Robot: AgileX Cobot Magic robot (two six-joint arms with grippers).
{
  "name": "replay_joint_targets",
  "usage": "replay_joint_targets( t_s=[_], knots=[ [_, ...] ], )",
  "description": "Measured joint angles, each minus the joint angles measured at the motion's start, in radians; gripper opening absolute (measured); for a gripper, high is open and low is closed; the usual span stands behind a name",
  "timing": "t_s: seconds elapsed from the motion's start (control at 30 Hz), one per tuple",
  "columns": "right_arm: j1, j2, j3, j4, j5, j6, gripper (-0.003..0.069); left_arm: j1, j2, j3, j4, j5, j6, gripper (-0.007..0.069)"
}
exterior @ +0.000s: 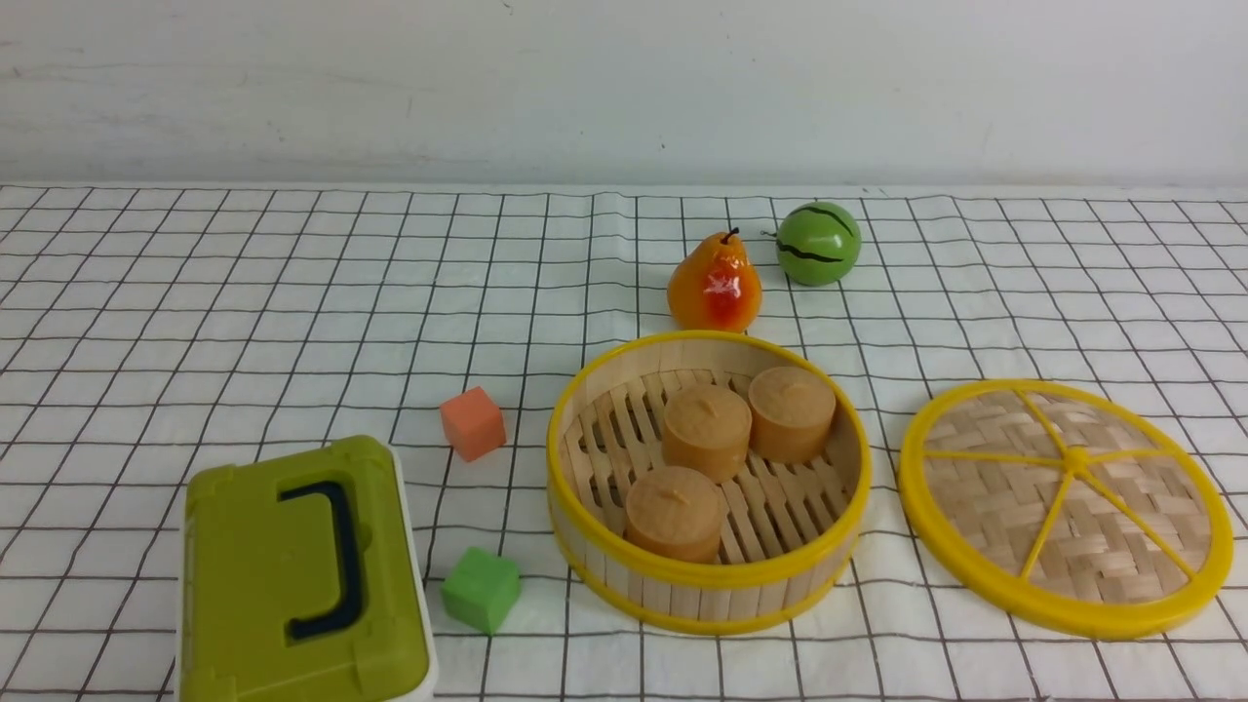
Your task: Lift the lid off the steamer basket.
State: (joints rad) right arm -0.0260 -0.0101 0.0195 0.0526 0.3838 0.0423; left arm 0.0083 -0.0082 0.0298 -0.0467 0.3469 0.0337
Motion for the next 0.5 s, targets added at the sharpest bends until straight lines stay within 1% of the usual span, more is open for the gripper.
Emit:
replay_joint_targets(
  t_s=[0.5],
  knots=[
    [0.000,0.000,0.000,0.000,0.000,0.000,0.0010,0.000,0.000,0.000,0.000,0.000,0.000,0.0239]
  ],
)
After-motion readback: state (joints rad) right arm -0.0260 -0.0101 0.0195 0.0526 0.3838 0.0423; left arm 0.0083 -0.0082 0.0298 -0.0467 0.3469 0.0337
